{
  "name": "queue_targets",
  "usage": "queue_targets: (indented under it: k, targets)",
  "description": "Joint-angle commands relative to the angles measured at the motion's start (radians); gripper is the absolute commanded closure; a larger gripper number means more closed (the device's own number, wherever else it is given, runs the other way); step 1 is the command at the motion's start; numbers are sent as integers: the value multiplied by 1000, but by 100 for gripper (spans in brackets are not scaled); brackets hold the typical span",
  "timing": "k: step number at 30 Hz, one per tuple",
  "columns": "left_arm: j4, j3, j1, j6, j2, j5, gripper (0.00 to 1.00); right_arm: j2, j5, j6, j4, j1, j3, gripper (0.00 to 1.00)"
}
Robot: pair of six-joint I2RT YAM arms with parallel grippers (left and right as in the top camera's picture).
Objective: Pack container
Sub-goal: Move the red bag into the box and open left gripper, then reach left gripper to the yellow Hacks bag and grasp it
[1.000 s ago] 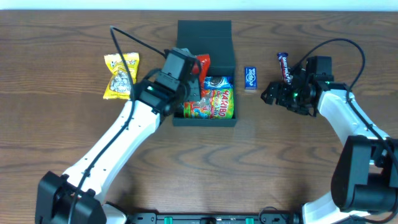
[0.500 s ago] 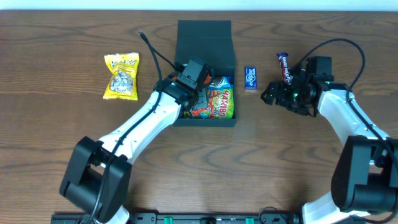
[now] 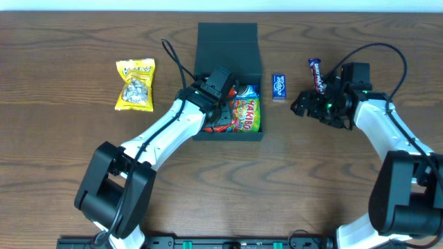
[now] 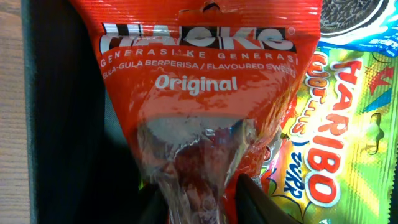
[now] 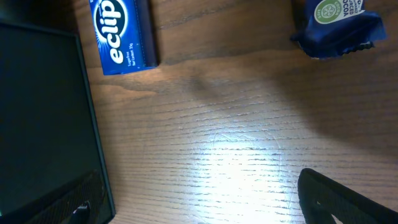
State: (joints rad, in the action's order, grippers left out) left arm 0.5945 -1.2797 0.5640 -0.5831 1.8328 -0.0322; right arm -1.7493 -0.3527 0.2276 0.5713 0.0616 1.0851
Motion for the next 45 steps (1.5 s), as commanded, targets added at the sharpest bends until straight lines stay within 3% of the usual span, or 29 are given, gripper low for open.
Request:
queue_targets:
  k: [1, 8, 13, 17, 18, 22, 26, 32, 37, 45]
  targets:
    - [7, -1, -1, 4, 3, -43, 62, 24, -14, 11, 0, 4, 7, 1]
    - [3, -35, -1, 53, -101, -42, 48, 24, -14, 11, 0, 4, 7, 1]
    - [4, -81, -1, 206, -250, -17, 45, 24, -14, 11, 0, 4, 7, 1]
    - [5, -85, -6, 252, -374, 243, 42, 24, -15, 11, 1, 4, 7, 1]
    - [8, -85, -16, 281, -400, 323, 35, 24, -15, 11, 1, 4, 7, 1]
    - [23, -85, -117, 326, -426, 401, 30, 24, -15, 11, 1, 4, 7, 1]
    - [57, -83, -291, 330, -394, 383, 30, 24, -15, 10, 1, 4, 7, 1]
    - [29, -83, -517, 543, -282, 186, 26, 24, -14, 0, 1, 4, 7, 1]
    - [-24, -83, -571, 606, -131, 163, 25, 24, -15, 0, 1, 4, 7, 1]
    - [-169, -83, -578, 606, 82, 162, 24, 24, -14, -1, 22, 4, 7, 1]
